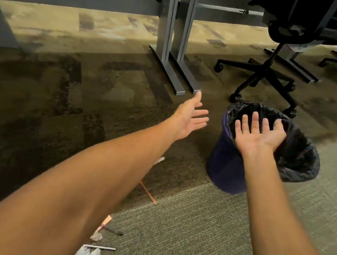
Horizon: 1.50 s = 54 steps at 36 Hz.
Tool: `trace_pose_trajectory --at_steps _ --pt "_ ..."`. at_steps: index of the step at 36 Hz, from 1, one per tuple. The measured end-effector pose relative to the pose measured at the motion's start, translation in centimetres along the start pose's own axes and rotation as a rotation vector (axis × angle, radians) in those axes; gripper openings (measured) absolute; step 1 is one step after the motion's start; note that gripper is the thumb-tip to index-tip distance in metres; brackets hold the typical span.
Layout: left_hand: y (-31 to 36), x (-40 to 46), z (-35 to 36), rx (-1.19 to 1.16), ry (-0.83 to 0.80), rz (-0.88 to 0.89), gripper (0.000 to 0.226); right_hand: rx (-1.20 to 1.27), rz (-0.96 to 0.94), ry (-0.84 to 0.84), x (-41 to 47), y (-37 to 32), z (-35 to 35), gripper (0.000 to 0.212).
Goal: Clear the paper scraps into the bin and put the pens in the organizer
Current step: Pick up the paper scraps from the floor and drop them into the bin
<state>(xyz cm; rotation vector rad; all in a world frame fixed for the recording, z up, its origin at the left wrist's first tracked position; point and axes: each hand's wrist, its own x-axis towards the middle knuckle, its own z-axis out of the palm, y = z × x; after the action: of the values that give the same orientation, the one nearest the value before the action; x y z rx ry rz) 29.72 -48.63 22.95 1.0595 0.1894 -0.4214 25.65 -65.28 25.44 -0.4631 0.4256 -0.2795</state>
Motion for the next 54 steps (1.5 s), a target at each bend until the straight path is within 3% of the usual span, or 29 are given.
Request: trace_pose_trajectory --at_steps 3,7,11,16,21,26,34,40,49,54 --pt "1.5 -2.1 -5.0 0.059 0.072 0.025 0.063 -0.289 0.047 -0.007 -0.1 2.1 0.9 0.038" --pt "3.1 -6.0 -12.6 0.083 0.22 0.049 0.059 -0.485 0.212 -0.141 -2.1 6.9 1.8 0.022" --pt "3.8 -10.8 -20.2 0.135 0.379 0.037 0.053 -0.773 0.332 -0.243 -4.2 12.2 3.6 0.02" --pt "3.3 -16.2 -27.3 0.159 0.607 0.059 0.052 -1.373 0.324 -0.541 -6.5 20.1 4.8 0.025" --pt "1.3 -20.5 -32.2 0.153 0.742 0.017 0.059 -1.747 0.306 -0.838 -7.9 26.2 5.9 0.016" --pt "-0.5 -23.3 -36.5 0.201 0.812 -0.052 0.054 -1.779 0.349 -0.877 -8.8 30.9 6.0 0.016" --pt "-3.5 -24.5 -40.6 0.307 0.898 -0.119 0.013 -1.792 0.385 -0.841 -8.7 36.8 1.0 0.017" --pt "-6.0 -22.9 -42.3 0.395 0.884 -0.203 0.023 -1.883 0.328 -0.847 -6.8 40.3 -1.9 0.013" --pt "-9.0 -20.2 -42.9 0.521 0.754 -0.232 0.041 -2.045 0.107 -1.038 -4.2 43.7 -5.9 0.037" --pt "-11.1 -18.5 -43.3 0.763 0.753 -0.201 0.047 -2.128 0.006 -1.109 -3.2 45.4 -8.1 0.045"
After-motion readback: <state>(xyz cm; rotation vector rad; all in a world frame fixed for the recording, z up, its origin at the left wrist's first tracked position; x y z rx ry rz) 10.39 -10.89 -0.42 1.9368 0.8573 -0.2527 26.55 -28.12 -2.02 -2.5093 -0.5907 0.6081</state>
